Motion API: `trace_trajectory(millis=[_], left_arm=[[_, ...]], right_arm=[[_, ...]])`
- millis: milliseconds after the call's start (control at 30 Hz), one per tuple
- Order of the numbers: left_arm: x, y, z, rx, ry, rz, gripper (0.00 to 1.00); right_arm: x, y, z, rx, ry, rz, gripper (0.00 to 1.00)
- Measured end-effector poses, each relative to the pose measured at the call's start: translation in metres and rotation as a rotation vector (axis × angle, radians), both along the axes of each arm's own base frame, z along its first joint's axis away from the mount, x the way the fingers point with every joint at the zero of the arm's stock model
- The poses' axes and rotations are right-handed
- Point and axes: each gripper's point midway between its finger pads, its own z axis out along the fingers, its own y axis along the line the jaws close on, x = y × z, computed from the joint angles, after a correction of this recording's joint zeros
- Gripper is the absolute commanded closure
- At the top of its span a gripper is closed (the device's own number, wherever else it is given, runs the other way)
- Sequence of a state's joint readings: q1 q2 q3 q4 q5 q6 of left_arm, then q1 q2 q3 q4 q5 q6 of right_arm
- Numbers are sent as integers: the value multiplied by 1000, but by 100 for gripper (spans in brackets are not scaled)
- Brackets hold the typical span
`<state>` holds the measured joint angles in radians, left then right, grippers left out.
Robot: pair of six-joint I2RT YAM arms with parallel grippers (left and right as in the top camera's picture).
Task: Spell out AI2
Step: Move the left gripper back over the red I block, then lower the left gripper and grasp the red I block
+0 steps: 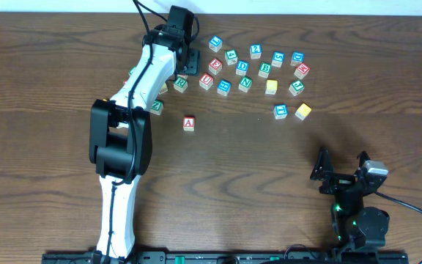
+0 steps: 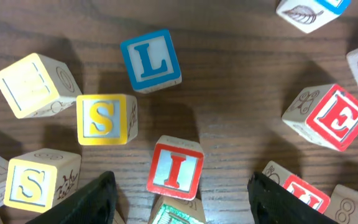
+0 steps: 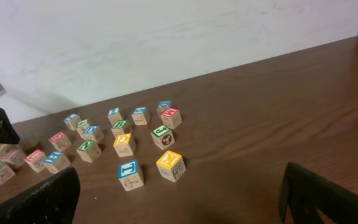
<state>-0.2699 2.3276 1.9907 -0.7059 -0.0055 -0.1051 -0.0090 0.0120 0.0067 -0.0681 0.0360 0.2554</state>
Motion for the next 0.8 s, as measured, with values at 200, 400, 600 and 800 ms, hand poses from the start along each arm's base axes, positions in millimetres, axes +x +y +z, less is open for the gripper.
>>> trace_trajectory(millis=[200, 400, 600, 800], left_arm=[[4, -1, 2, -7, -20, 2, 33], [10, 0, 5, 4, -46, 8, 33], [11, 3, 5, 19, -51, 6, 33], [11, 3, 5, 46, -53, -45, 33]], right_arm=[[0, 0, 0, 0, 0, 0, 1], [0, 0, 0, 0, 0, 0, 1], [0, 0, 0, 0, 0, 0, 1], [0, 0, 0, 0, 0, 0, 1]])
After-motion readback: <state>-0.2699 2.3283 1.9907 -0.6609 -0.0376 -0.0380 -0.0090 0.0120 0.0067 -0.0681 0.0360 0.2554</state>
